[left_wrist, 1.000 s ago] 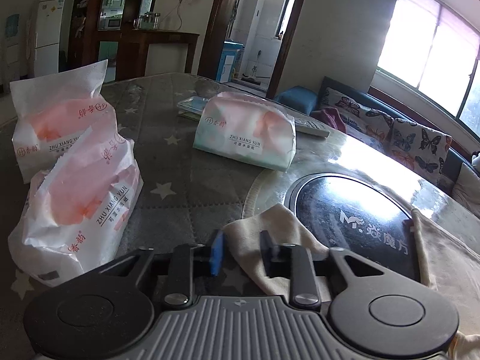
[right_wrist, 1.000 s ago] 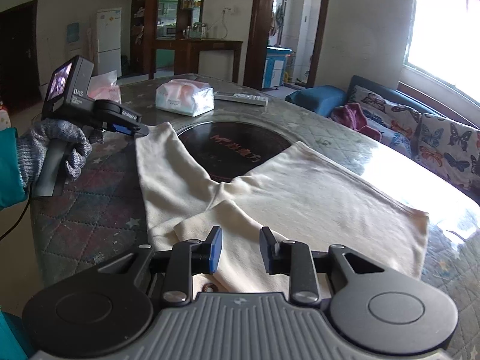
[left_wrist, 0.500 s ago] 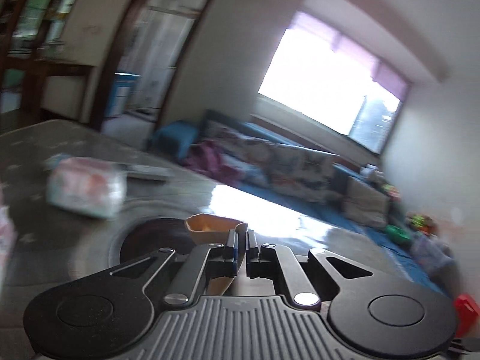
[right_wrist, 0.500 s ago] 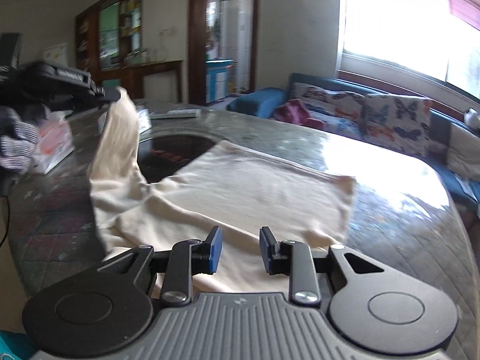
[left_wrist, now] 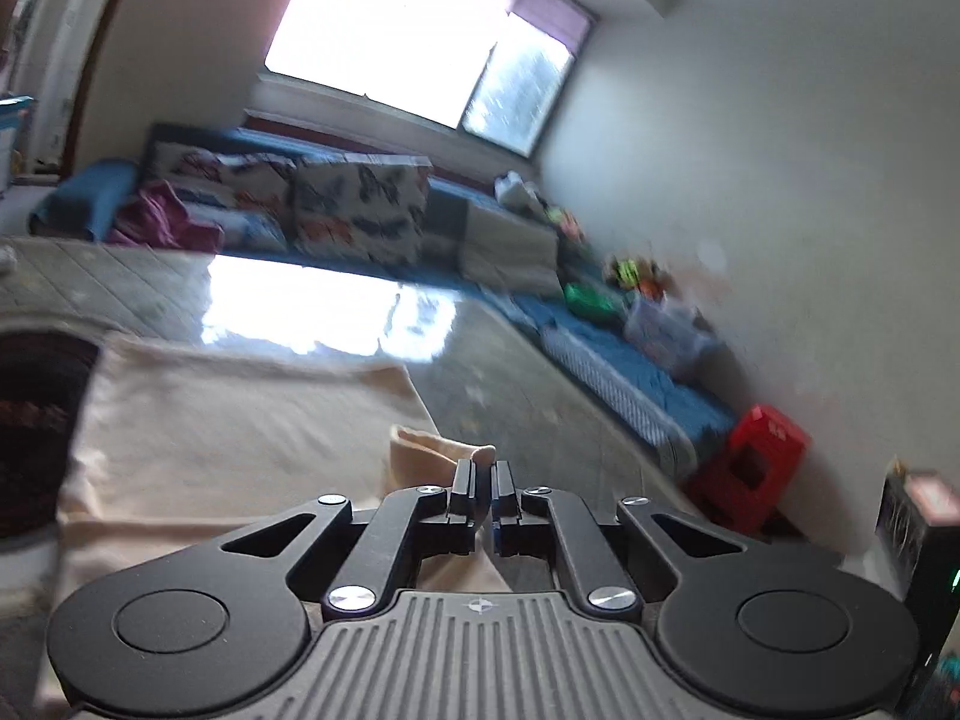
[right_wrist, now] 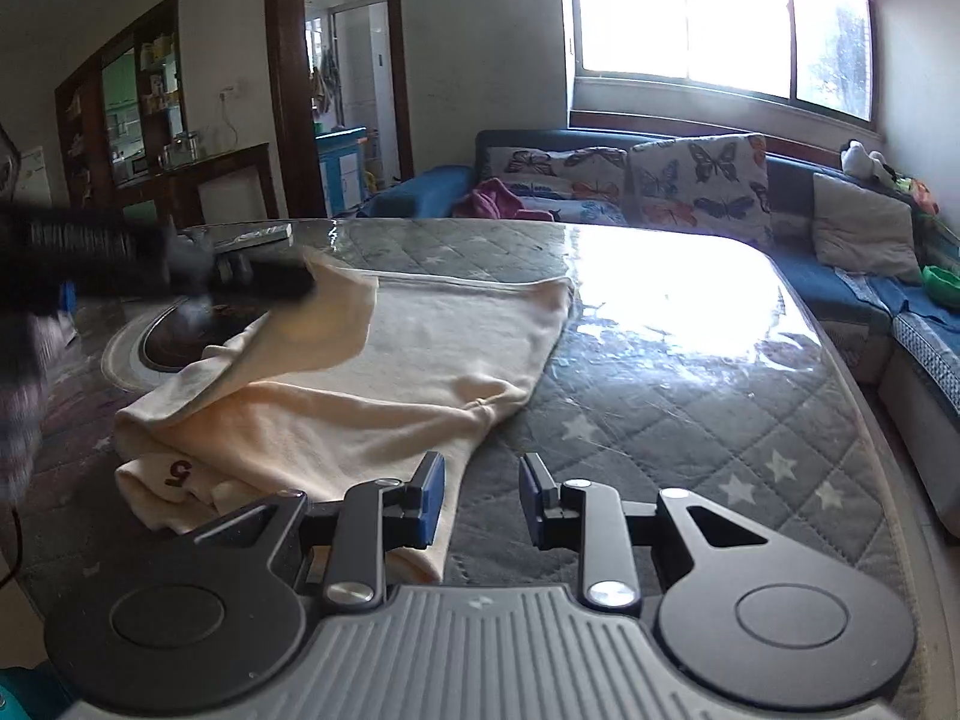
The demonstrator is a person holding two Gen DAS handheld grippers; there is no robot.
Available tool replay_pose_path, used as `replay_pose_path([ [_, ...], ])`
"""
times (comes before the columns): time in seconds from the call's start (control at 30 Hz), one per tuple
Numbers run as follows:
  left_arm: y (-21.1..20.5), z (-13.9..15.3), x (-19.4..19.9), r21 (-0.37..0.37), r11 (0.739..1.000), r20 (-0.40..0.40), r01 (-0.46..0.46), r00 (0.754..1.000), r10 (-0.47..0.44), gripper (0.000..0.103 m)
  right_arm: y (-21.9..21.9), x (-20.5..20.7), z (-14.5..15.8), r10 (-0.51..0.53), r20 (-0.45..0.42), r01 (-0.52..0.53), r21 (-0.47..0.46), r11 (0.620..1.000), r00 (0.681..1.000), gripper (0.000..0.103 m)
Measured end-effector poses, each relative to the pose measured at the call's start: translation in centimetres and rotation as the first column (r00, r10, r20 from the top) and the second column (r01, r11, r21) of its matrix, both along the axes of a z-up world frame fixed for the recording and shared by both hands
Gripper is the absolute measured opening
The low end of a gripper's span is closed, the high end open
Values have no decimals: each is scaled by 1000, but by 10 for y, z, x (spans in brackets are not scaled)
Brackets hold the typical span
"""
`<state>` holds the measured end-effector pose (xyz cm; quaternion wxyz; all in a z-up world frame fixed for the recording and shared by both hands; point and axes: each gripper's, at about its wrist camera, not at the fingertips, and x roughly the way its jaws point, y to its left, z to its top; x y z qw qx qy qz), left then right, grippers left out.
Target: Fold clothes
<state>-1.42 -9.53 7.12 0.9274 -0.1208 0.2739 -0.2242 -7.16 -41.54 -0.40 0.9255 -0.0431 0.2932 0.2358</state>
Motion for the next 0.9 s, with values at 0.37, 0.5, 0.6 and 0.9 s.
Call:
replay_pose_path([
  [0.37,17,-29,-21,66,996,-56,55,997,-51,21,15,11,8,24,6,-24,34,999,1000,27],
  [0.5,54,-31,-17,99,994,-63,-40,997,47,21,33,22,6,58,-5,-57,32,998,998,27],
  [0.6,71,-35,-17,107,991,-71,-76,994,84,21,44,32,0,67,-23,-67,27,997,997,27],
  [0.9,118,-47,-23,128,978,-92,-164,980,177,19,65,52,-25,66,-65,-69,-37,997,996,15],
])
